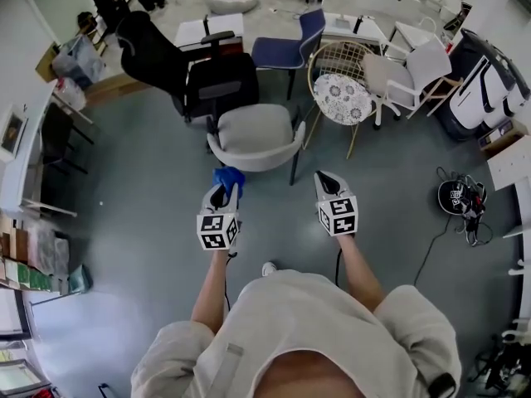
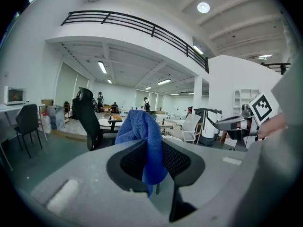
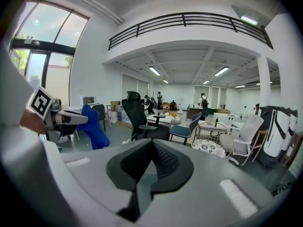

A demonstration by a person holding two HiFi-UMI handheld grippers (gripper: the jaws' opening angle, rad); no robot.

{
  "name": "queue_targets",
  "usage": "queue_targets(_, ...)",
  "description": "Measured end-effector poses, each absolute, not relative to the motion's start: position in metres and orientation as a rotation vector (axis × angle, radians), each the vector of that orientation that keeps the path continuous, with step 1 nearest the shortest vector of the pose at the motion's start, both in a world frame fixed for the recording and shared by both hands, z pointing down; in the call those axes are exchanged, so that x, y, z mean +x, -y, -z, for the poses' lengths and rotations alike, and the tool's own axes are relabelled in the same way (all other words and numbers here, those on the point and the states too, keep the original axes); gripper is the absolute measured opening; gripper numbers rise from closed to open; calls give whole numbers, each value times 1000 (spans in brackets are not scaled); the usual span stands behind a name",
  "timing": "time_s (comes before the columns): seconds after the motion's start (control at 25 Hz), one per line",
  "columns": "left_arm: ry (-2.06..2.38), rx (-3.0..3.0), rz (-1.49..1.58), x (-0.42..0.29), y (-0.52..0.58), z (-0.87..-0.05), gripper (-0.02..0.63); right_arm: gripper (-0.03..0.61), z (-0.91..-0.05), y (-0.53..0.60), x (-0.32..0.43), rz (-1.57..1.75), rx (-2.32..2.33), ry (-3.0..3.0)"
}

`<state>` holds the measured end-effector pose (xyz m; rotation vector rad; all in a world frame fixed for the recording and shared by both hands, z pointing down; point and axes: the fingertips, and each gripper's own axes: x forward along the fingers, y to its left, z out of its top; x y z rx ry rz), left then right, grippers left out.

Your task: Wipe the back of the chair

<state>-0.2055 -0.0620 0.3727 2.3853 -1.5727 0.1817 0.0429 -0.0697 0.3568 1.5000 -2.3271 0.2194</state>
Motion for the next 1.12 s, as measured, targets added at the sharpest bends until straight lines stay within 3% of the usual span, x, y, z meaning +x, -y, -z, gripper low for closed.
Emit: queue_targets(1.12, 1699, 2194, -268, -221, 82, -420, 89, 2, -417, 112, 28, -327, 1270, 2400)
